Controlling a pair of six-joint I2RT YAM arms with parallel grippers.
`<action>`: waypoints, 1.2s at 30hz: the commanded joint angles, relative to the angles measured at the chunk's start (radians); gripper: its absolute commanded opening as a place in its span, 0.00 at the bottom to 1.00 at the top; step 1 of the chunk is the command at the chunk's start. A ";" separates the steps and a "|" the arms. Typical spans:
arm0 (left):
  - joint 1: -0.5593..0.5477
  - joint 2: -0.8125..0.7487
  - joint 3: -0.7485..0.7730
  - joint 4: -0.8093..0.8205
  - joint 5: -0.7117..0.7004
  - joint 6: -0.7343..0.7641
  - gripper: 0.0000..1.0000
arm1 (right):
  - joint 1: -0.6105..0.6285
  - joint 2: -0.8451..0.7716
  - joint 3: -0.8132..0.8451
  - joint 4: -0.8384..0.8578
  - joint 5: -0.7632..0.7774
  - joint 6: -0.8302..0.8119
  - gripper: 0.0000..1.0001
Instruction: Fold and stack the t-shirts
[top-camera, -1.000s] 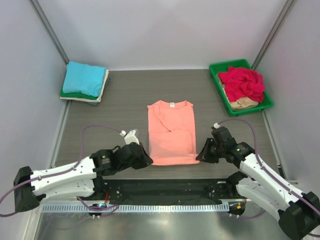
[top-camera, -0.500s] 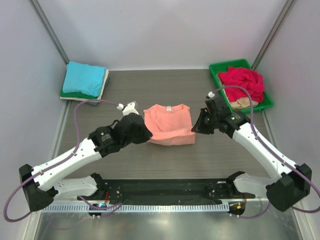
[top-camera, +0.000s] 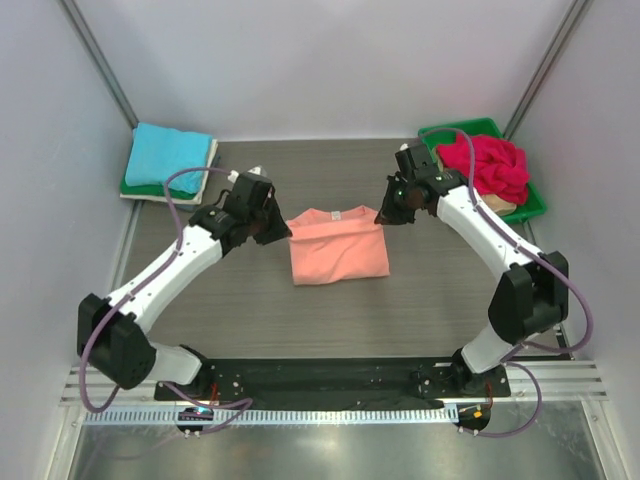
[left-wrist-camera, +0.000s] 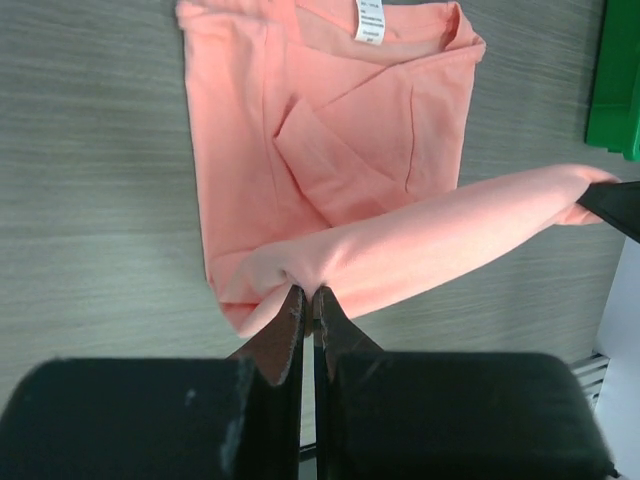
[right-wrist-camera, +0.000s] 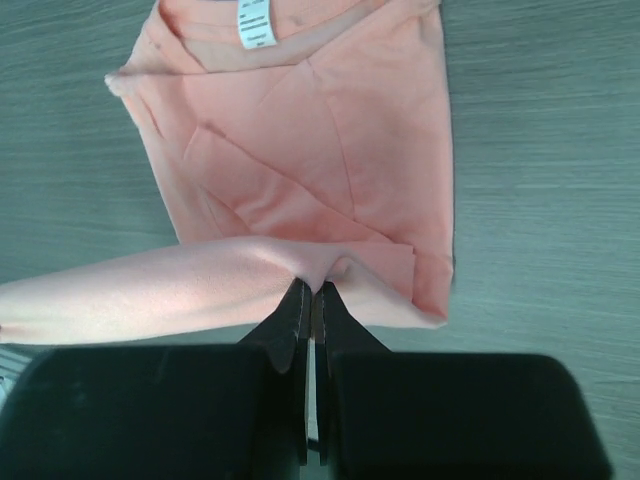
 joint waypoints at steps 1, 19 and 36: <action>0.055 0.103 0.098 0.016 0.075 0.088 0.00 | -0.041 0.071 0.102 0.018 0.018 -0.042 0.01; 0.222 0.517 0.320 0.056 0.238 0.154 0.00 | -0.105 0.506 0.435 0.030 -0.078 -0.053 0.01; 0.241 0.475 0.468 -0.013 0.255 0.187 0.82 | -0.108 0.370 0.409 0.050 -0.005 -0.107 1.00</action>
